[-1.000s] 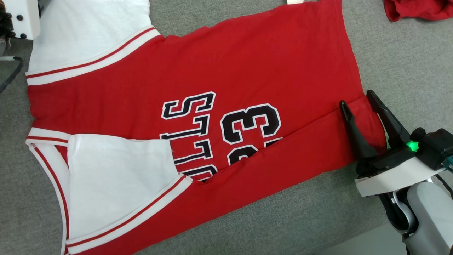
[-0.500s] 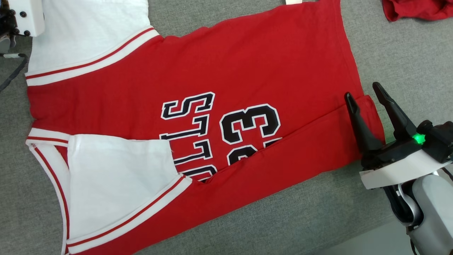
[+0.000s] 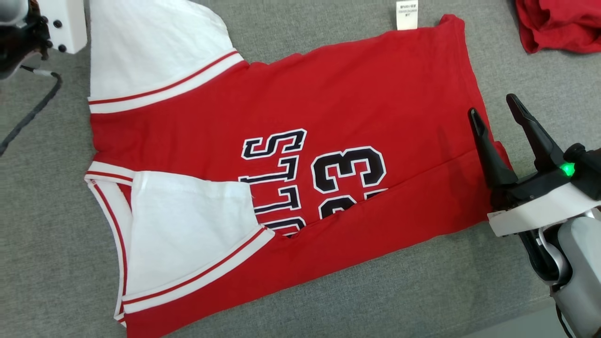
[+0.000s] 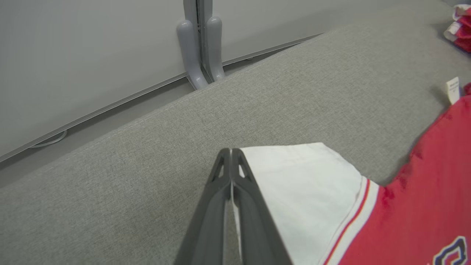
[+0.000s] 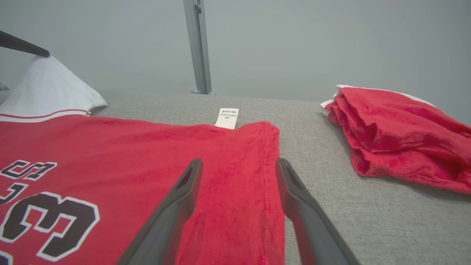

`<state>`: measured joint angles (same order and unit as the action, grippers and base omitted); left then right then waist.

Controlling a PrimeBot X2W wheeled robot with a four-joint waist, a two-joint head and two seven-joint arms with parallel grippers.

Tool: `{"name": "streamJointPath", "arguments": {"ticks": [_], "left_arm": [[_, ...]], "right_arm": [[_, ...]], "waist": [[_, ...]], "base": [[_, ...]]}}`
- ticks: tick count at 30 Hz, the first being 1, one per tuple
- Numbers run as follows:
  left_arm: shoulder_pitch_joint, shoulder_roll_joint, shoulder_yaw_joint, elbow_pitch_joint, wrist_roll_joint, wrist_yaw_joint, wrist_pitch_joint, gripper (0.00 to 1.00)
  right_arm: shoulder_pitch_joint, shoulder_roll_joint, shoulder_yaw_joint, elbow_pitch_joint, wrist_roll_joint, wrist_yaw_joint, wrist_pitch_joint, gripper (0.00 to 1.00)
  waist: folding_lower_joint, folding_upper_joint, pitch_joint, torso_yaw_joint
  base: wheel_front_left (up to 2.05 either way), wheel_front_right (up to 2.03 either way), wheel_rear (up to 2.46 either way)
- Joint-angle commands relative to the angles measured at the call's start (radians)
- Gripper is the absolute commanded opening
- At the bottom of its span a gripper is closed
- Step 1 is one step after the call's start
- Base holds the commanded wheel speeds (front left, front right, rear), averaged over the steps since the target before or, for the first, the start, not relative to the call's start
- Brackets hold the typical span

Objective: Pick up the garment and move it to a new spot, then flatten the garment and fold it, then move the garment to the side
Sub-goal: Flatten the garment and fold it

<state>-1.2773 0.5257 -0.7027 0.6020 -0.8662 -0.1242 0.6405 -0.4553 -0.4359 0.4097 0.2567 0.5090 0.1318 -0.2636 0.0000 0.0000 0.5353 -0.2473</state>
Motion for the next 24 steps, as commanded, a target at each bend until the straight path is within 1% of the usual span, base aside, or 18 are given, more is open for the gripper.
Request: {"name": "streamJointPath", "arguments": {"ticks": [1, 4, 6, 8, 11, 13, 15, 17, 20, 24], "left_arm": [[0.014, 0.005, -0.003, -0.011, -0.008, -0.005, -0.005, 0.0], [0.042, 0.025, -0.014, -0.06, -0.023, -0.006, -0.005, 0.0], [0.057, 0.038, -0.021, -0.093, -0.03, -0.006, -0.004, 0.0], [0.068, 0.054, -0.027, -0.125, -0.035, -0.006, -0.001, 0.0], [0.087, 0.076, -0.032, -0.168, -0.039, -0.007, 0.005, 0.0], [0.092, 0.083, -0.034, -0.198, -0.041, -0.006, 0.008, 0.0], [0.098, 0.09, -0.035, -0.224, -0.042, -0.002, 0.014, 0.0], [0.103, 0.095, -0.037, -0.248, -0.043, 0.003, 0.02, 0.0], [0.1, 0.106, -0.04, -0.281, -0.038, 0.011, 0.032, 0.0], [0.097, 0.11, -0.042, -0.314, -0.035, 0.02, 0.041, 0.0]], "right_arm": [[-0.017, -0.004, 0.004, 0.012, 0.009, -0.002, -0.001, 1.0], [-0.062, -0.011, 0.039, 0.088, 0.042, -0.002, 0.009, 1.0], [-0.13, -0.023, 0.056, 0.152, 0.052, -0.002, 0.058, 1.0], [-0.201, -0.013, 0.067, 0.217, 0.075, -0.002, 0.138, 1.0], [-0.321, -0.003, 0.071, 0.32, 0.093, -0.002, 0.287, 1.0], [-0.388, 0.018, 0.073, 0.383, 0.111, -0.002, 0.387, 1.0], [-0.448, 0.025, 0.076, 0.434, 0.112, -0.002, 0.458, 1.0], [-0.501, 0.028, 0.074, 0.481, 0.095, -0.002, 0.494, 1.0], [-0.577, 0.03, 0.082, 0.551, 0.04, -0.002, 0.504, 1.0], [-0.641, 0.056, 0.114, 0.633, -0.014, -0.002, 0.519, 1.0]], "waist": [[0.0, 0.0, -0.013, 0.007], [0.0, 0.0, -0.027, 0.013], [0.0, 0.0, -0.033, 0.016], [0.0, 0.0, -0.037, 0.017], [0.0, 0.0, -0.037, 0.022], [0.0, 0.0, -0.036, 0.031], [0.0, 0.0, -0.032, 0.041], [0.0, 0.0, -0.026, 0.05], [0.0, 0.0, -0.014, 0.059], [0.0, 0.0, -0.001, 0.069]], "base": [[0.0, 0.0, 0.0], [0.0, 0.0, 0.0], [0.0, 0.0, 0.0], [0.0, 0.0, 0.0], [0.0, 0.0, 0.0], [0.0, 0.0, 0.0], [0.0, 0.0, 0.0], [0.0, 0.0, 0.0], [0.0, 0.0, 0.0], [0.0, 0.0, 0.0]]}}
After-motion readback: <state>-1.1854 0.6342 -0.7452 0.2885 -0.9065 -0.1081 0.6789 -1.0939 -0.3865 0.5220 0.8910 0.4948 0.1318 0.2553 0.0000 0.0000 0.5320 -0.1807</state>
